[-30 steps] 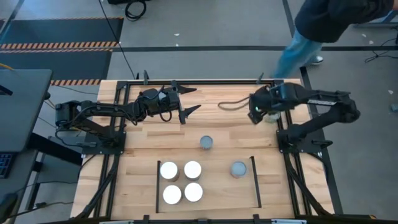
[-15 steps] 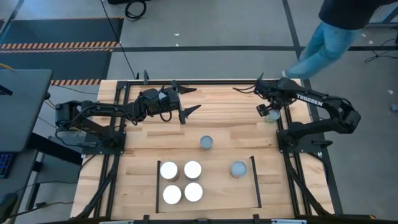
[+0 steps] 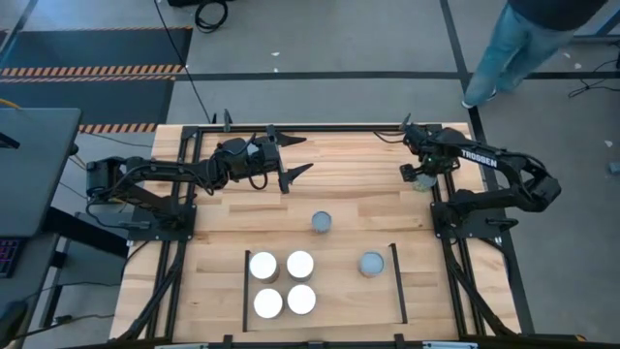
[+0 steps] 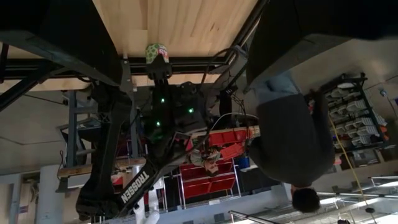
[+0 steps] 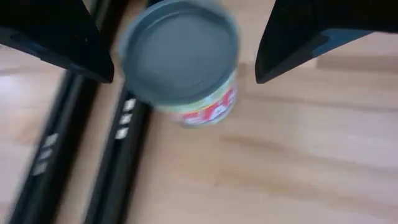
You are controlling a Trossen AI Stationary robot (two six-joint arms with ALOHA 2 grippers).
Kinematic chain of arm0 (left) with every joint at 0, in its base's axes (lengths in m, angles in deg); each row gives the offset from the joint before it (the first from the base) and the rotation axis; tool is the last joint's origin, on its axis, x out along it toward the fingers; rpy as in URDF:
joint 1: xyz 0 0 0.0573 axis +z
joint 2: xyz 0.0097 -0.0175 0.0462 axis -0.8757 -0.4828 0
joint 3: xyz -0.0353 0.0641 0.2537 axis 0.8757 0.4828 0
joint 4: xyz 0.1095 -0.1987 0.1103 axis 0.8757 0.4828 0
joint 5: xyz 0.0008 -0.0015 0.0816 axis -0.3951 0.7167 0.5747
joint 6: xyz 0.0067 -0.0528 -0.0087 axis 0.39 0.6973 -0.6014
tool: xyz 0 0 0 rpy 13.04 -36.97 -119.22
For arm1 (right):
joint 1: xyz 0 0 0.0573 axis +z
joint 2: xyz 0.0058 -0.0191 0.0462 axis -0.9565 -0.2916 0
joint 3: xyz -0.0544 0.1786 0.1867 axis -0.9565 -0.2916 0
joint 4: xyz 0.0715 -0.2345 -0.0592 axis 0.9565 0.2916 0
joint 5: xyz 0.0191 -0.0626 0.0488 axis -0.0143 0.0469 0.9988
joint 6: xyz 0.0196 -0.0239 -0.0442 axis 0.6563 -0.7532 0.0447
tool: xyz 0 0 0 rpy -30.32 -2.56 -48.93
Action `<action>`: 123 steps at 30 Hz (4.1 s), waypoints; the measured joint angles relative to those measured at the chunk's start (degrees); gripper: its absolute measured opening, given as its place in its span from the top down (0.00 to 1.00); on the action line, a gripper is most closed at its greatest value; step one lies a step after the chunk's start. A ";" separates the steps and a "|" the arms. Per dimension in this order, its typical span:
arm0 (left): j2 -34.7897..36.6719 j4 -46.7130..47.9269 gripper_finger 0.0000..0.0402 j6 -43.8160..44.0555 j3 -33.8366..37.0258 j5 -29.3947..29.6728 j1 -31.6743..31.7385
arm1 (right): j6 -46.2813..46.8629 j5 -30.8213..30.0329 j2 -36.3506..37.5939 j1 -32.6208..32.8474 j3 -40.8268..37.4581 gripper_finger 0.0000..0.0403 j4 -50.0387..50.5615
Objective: Pick and place cans onto a shelf
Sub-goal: Put the canned peas on the shelf, then adjust the canned oranges on the shelf
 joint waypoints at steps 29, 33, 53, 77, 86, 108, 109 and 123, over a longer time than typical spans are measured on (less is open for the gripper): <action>0.00 -0.01 0.13 -0.01 0.00 0.00 0.00 | 10.08 8.39 4.37 24.93 19.60 0.33 12.84; 0.00 -0.01 0.13 -0.01 0.00 0.00 0.00 | 14.95 6.40 3.83 37.03 31.34 0.32 12.41; -0.01 0.01 0.13 0.00 0.00 0.00 0.00 | 9.44 3.71 -23.26 89.44 65.56 0.32 6.31; -0.02 -0.03 0.13 -0.01 0.00 0.00 0.00 | -4.48 12.64 -36.46 93.43 66.35 0.28 12.96; -0.02 0.01 0.13 -0.01 0.00 -0.01 0.00 | -1.72 12.49 -36.24 93.43 65.79 0.18 13.09; -0.02 0.00 0.13 -0.01 0.00 0.00 0.00 | -2.48 0.06 -28.83 93.21 65.98 0.14 15.80; -0.02 -0.01 0.13 0.00 0.00 0.00 0.00 | -2.82 -2.90 -27.90 93.19 65.99 0.14 16.56; -0.02 -0.01 0.13 0.00 0.00 0.00 0.00 | 6.17 -4.62 -17.53 96.41 51.97 0.14 17.26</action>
